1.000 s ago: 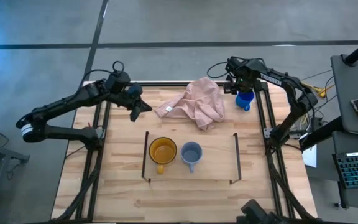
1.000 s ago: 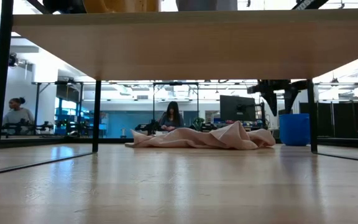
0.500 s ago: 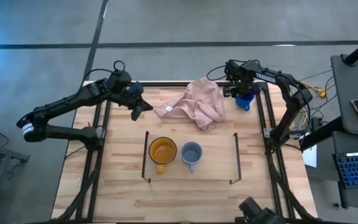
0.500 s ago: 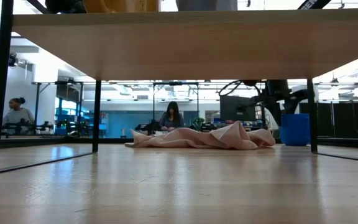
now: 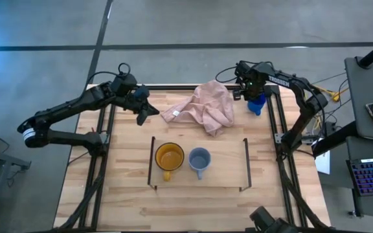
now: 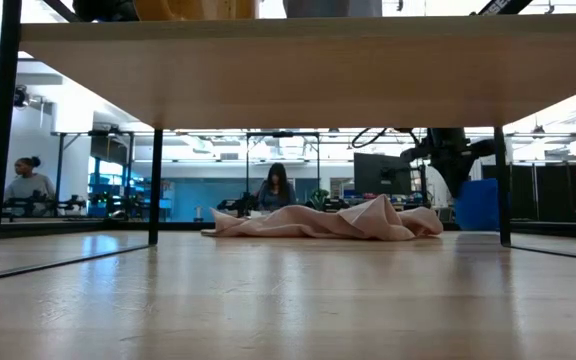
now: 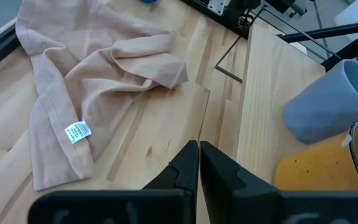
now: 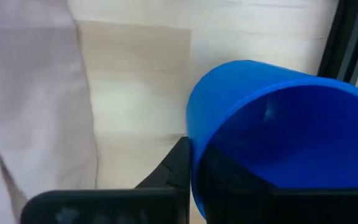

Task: Stack small to large cups/mugs on shelf
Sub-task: Put the blue mug on the shelf

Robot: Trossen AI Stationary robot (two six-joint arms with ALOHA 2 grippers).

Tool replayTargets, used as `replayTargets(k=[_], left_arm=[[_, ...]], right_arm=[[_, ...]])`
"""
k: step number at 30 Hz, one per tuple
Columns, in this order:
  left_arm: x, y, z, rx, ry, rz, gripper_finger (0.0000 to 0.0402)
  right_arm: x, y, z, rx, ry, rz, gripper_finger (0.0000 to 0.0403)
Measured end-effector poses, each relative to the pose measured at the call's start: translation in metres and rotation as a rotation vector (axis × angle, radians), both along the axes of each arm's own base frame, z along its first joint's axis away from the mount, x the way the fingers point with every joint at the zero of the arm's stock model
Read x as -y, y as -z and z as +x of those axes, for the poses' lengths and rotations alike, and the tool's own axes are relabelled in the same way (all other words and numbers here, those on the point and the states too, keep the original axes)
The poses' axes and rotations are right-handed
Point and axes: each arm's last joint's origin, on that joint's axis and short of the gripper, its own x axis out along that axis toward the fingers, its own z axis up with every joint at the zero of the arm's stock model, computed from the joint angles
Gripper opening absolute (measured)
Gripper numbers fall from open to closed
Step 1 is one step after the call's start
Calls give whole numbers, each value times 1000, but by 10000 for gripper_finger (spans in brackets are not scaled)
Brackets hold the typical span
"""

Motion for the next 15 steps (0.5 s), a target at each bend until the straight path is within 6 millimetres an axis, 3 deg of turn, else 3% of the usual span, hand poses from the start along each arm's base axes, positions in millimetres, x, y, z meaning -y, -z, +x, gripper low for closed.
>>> replayTargets(k=[6,15], left_arm=[[0,0,0,0,0,0,0],[0,0,0,-1,8,6,0]], right_arm=[[-18,-22,4,6,-32,-4,10],[-83,-108,34,63,-76,-94,9]])
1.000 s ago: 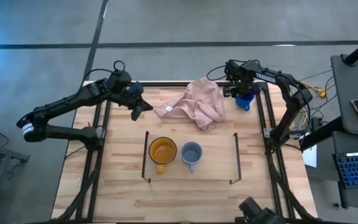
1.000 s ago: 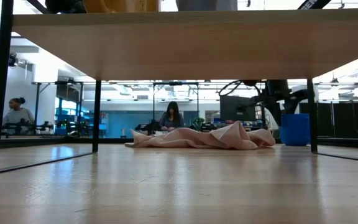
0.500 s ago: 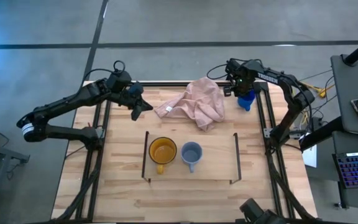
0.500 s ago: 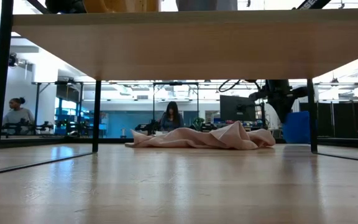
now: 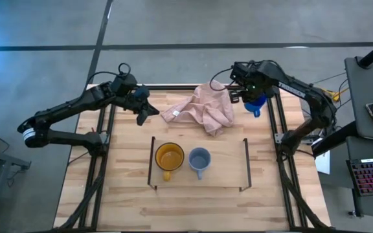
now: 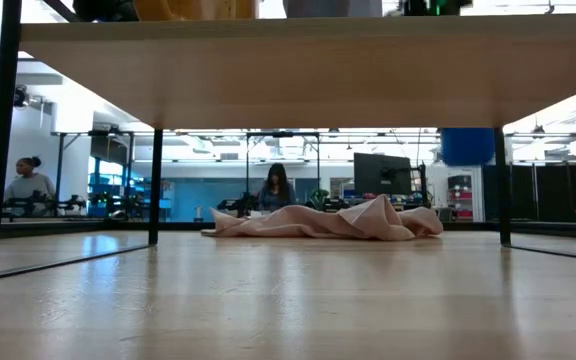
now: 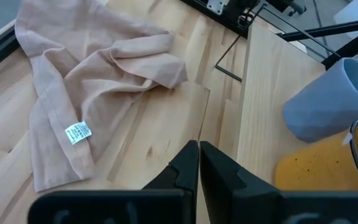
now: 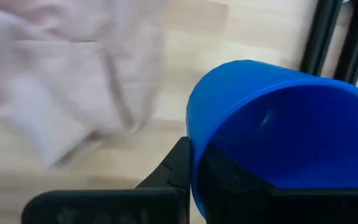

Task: Stack small to large cups/mugs on shelf
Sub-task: Put the blue mug on the shelf

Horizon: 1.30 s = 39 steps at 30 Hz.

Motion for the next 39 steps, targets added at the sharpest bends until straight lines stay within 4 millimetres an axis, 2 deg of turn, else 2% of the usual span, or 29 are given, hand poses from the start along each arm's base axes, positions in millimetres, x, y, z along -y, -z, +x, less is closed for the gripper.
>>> replayTargets(k=[6,13,18,25,34,39], left_arm=[[-1,4,3,-10,14,-19,0],[-3,10,10,-18,73,-54,0],[-5,13,12,-29,80,-58,0],[-5,13,12,-25,105,-20,0],[-5,13,12,-25,111,-13,0],[-5,13,12,-25,122,2,0]], right_arm=[[-52,-53,25,118,19,-27,9],[-110,-90,54,314,72,-13,9],[-153,-88,78,331,92,57,9],[-207,-81,89,313,130,150,9],[-252,-67,81,262,253,186,9],[-256,-63,80,253,270,176,11]])
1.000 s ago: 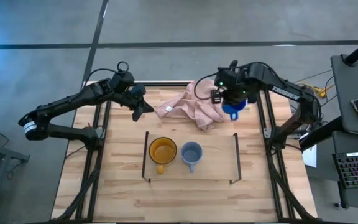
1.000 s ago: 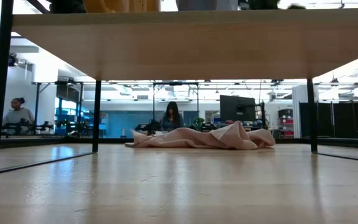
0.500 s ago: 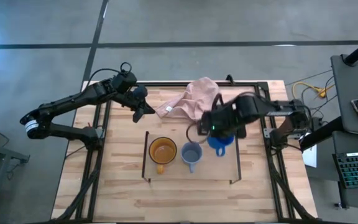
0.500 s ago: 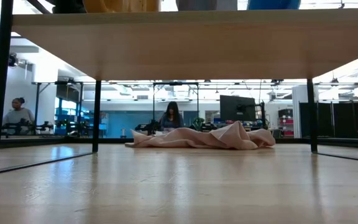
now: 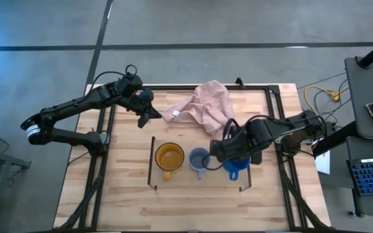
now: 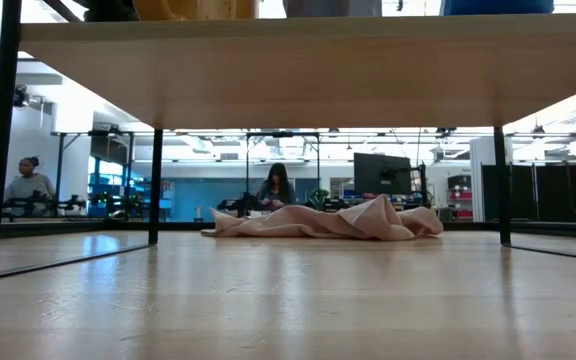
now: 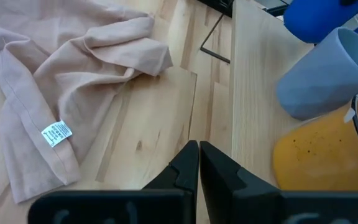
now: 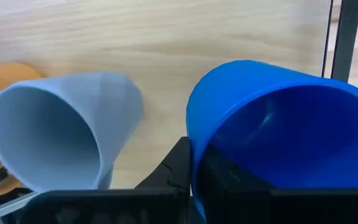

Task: Stack small to large cups/mugs on shelf
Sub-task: Put the blue mug on the shelf

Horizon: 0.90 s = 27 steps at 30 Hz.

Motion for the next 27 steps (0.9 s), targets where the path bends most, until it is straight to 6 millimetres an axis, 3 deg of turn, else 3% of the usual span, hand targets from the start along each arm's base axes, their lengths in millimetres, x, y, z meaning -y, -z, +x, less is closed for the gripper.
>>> replayTargets(k=[6,27], left_arm=[[0,0,0,-1,-1,-2,0],[0,1,-1,-14,-19,-34,0]], right_arm=[[2,11,1,-46,-45,-12,12],[0,19,11,23,-106,-12,13]])
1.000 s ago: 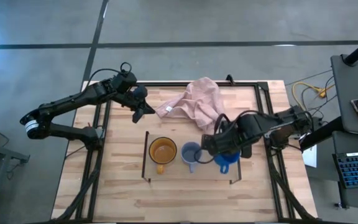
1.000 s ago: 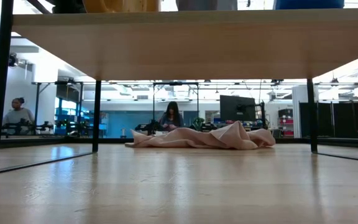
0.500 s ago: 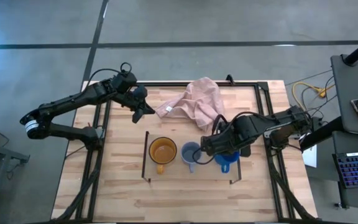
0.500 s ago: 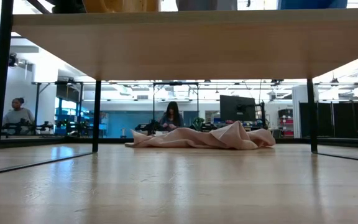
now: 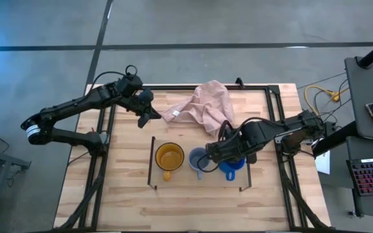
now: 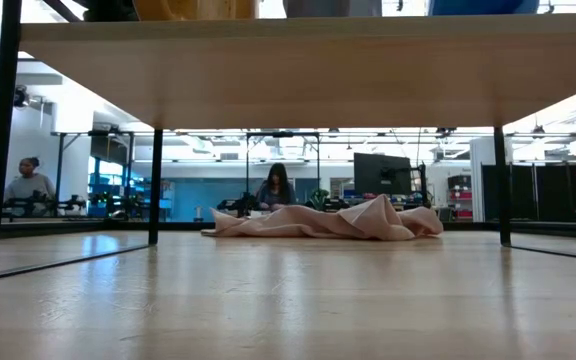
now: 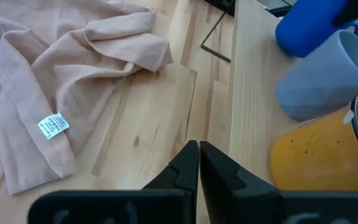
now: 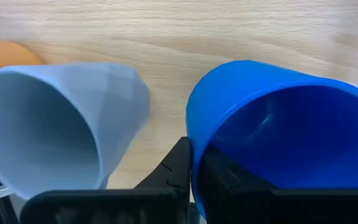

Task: Stack small to large cups/mugs on shelf
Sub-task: Put the blue mug on the shelf

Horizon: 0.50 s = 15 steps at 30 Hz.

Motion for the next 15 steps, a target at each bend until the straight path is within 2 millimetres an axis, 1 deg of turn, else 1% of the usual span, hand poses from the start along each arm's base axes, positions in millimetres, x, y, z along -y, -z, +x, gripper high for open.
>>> replayTargets(k=[11,15], left_arm=[[0,1,-1,-12,1,-5,0],[0,1,-1,-11,2,-4,0]], right_arm=[[-1,5,2,12,-17,0,14],[-1,4,3,23,-15,6,22]])
